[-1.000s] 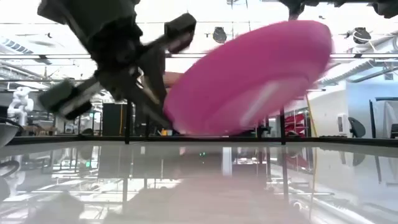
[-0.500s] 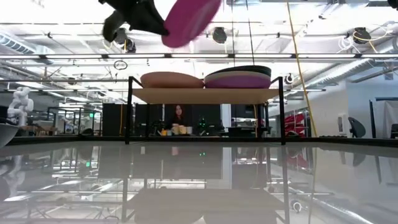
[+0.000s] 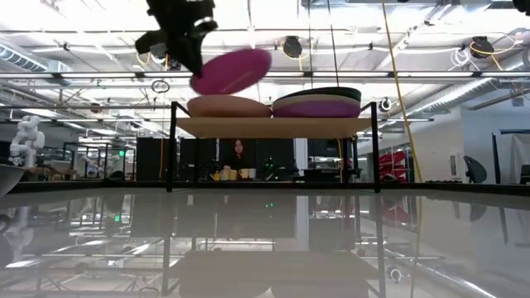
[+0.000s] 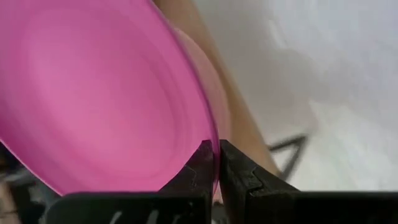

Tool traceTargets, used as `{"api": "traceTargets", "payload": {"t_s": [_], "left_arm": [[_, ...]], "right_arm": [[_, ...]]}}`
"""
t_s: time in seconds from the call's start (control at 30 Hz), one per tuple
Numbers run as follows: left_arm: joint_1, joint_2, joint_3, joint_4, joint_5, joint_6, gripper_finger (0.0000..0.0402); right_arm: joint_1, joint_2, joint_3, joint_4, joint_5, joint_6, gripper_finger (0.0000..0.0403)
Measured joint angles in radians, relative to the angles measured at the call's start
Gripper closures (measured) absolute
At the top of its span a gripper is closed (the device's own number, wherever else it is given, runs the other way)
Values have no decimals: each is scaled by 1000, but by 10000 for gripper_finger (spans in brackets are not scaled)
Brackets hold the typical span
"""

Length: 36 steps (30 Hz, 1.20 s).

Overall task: Place and stack plates onto a shelf
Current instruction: Stack the pink plate on top of the light orange plate on top of the shelf, then stack the dark green plate on top of the pink plate on top of the shelf

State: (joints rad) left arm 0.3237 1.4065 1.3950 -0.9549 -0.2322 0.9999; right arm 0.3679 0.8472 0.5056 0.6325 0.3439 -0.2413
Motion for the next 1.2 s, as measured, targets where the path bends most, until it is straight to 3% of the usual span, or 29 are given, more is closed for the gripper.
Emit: {"api": "traceTargets", "payload": {"t_s": [0.23, 0.67, 0.93, 1.1, 1.2], "left_arm": [[51, 99, 50, -4, -3, -26, 364], [9, 59, 51, 9, -4, -120, 290], [-77, -70, 51, 95, -3, -279, 276], [-87, -206, 30, 195, 163, -393, 275], [-86, -303, -41, 331, 193, -459, 275]], "right_arm": [[1, 12, 0, -13, -1, 20, 298], [1, 12, 0, -15, -1, 19, 298], [1, 11, 1, -53, 0, 94, 298], [-2, 18, 103, -302, 72, 202, 298], [-2, 47, 165, -443, 103, 234, 298]]}}
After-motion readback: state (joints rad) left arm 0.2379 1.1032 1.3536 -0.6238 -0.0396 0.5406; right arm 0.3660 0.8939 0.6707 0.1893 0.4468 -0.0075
